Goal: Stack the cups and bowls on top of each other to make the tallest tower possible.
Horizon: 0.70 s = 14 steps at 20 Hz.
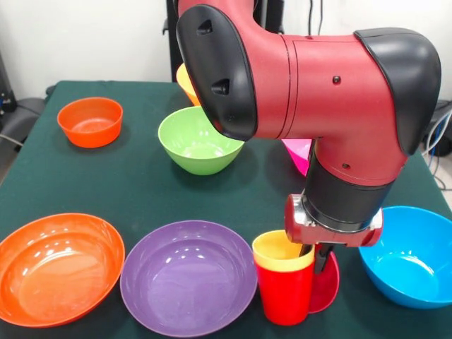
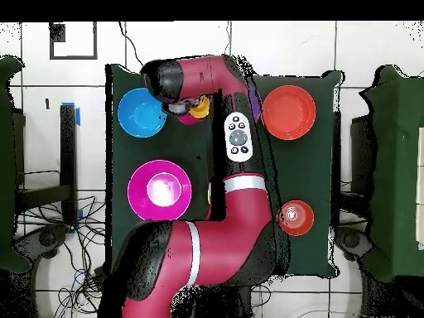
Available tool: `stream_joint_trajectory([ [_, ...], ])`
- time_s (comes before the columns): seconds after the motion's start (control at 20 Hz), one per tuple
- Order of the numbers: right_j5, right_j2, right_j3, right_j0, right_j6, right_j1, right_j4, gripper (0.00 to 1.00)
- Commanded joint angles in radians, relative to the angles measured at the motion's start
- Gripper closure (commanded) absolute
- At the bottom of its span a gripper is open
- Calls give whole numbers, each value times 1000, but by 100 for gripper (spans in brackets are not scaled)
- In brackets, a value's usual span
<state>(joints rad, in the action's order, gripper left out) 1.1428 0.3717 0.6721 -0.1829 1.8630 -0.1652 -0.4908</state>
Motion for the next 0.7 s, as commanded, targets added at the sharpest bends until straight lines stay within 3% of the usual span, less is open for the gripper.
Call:
stream_joint_trajectory([
  [0.05,-77,59,11,-17,-335,13,-55,100],
  [0.5,-198,88,19,-32,-419,-3,-61,100],
  [0.7,-197,95,10,-34,-441,-1,-51,100],
])
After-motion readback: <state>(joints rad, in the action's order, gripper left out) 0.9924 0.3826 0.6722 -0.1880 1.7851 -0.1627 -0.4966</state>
